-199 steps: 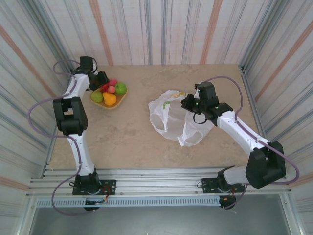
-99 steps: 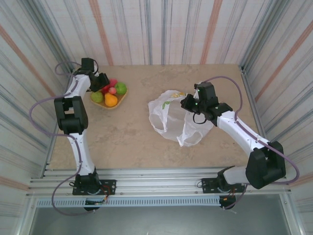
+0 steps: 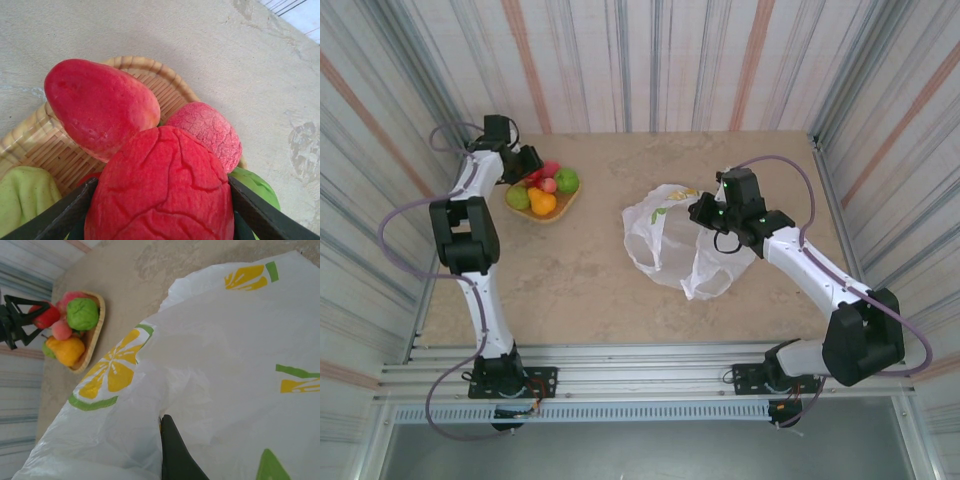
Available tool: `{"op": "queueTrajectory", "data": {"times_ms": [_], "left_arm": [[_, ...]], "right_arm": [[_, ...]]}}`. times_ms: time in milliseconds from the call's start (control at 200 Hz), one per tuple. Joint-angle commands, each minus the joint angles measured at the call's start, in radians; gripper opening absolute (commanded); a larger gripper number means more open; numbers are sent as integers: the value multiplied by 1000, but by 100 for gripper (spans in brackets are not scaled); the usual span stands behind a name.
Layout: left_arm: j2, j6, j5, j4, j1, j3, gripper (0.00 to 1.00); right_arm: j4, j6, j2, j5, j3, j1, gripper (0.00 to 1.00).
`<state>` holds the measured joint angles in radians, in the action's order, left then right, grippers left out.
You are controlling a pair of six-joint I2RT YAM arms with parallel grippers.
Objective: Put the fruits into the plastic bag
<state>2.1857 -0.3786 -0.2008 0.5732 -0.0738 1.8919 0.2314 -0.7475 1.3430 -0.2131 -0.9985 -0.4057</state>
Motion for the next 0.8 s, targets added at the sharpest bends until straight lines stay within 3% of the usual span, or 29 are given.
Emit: {"op": "queueTrajectory", "data": {"times_ms": [0,276,516,631,797], "left_arm": [[-84,6,8,10,-12,10,65],[-243,-19,19,-13,-15,-54,64],[-586,-186,-206,-220,21,-442,61],[-731,-198,-272,-243,129,-566,60],[-859,-170,-323,-290,422,-672,60]], "right_arm": [[-9,-1,12,-5,-12,-7,0],[-4,-5,8,5,-16,-20,0],[1,-16,21,8,-24,-22,0],[12,-23,41,5,-42,-21,0],[-7,-67,63,-21,-53,-20,0]]}}
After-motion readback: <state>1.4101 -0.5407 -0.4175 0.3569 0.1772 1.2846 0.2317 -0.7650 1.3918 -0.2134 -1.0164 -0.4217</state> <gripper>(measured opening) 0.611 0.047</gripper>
